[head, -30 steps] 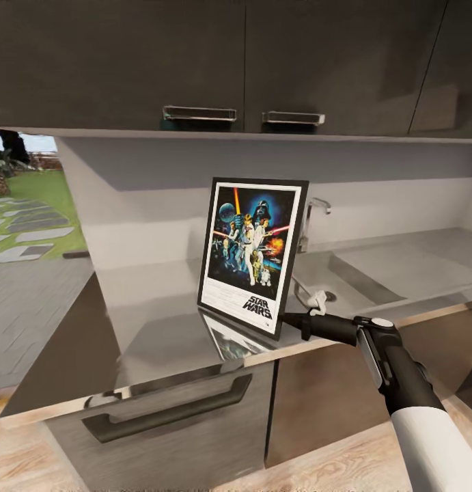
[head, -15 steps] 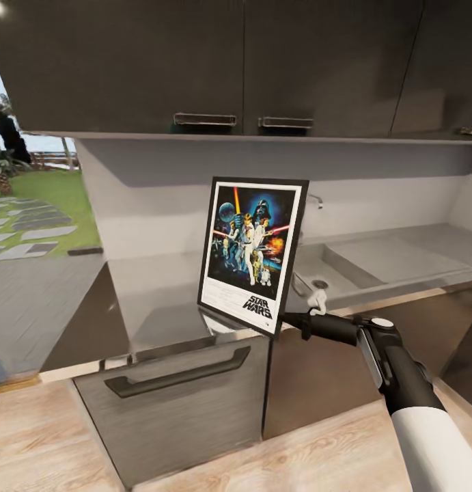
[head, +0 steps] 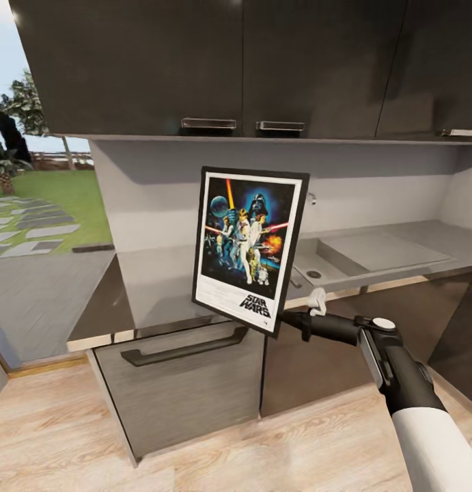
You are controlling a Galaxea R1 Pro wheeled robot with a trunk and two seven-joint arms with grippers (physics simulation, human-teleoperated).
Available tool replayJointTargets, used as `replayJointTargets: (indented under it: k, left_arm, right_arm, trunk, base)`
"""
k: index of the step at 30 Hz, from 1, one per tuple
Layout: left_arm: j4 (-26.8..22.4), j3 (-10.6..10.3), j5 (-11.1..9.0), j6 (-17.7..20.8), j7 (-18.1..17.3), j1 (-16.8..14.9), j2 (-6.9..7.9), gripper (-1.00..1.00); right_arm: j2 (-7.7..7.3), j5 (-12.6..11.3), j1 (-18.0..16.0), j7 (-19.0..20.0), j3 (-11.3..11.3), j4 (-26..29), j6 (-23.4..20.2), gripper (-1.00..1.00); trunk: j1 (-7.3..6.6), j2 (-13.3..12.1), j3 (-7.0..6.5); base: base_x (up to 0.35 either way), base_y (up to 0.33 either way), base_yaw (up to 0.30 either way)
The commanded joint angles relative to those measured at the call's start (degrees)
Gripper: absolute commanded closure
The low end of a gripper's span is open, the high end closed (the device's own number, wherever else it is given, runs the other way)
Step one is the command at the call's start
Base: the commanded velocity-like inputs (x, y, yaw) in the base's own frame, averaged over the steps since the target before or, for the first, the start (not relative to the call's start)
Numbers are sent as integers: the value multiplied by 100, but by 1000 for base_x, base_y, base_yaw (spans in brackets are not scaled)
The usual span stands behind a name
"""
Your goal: Pick up the poster from the kitchen countertop and hang it on one of the wall nails in the kitchen.
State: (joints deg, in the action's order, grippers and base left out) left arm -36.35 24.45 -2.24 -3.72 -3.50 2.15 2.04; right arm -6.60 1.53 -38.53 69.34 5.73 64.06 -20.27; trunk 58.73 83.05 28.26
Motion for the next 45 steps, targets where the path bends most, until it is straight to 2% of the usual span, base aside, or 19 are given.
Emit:
replayJointTargets:
  k: [1, 4, 10, 15, 19, 24, 34, 45]
  left_arm:
    - [-3, 16, -23, -6, -37, 0, -2, -100]
    - [-3, 16, -23, -6, -37, -3, -2, -100]
    - [-3, 16, -23, -6, -37, -4, -2, -100]
    - [-3, 16, -22, -8, -37, -3, -2, -100]
    - [-3, 16, -22, -10, -37, -1, -2, -100]
    - [-3, 16, -22, -8, -37, -3, -2, -100]
    - [59, 16, -24, -10, -37, -2, -2, -100]
    - [179, 16, -31, -15, -37, 0, -2, -100]
  right_arm:
    - [-2, 18, -1, 76, 9, 5, 84, 100]
    - [-6, 33, 2, 221, 7, 3, 313, 100]
    - [-8, 129, 3, 392, 4, 6, 462, 100]
    - [-3, 340, 3, 412, -106, -26, 905, 100]
    - [6, 446, 3, 406, -146, -48, 1020, 100]
    - [13, 488, 4, 369, -287, -70, 1063, 100]
    - [27, 489, 3, 353, -320, -65, 1044, 100]
    - [36, 489, 3, 350, -331, -52, 1025, 100]
  trunk:
    - [0, 3, 5]
    - [0, 3, 5]
    - [0, 3, 5]
    - [0, 3, 5]
    - [0, 3, 5]
    - [0, 3, 5]
    - [0, 3, 5]
    - [0, 3, 5]
  base:
    - [-26, 0, 0]
    - [-26, 0, 0]
    - [-186, 0, 0]
    - [-97, 0, 0]
    - [-104, 0, 0]
    - [-165, 0, 0]
    - [-73, 125, 16]
    - [-21, 73, 247]
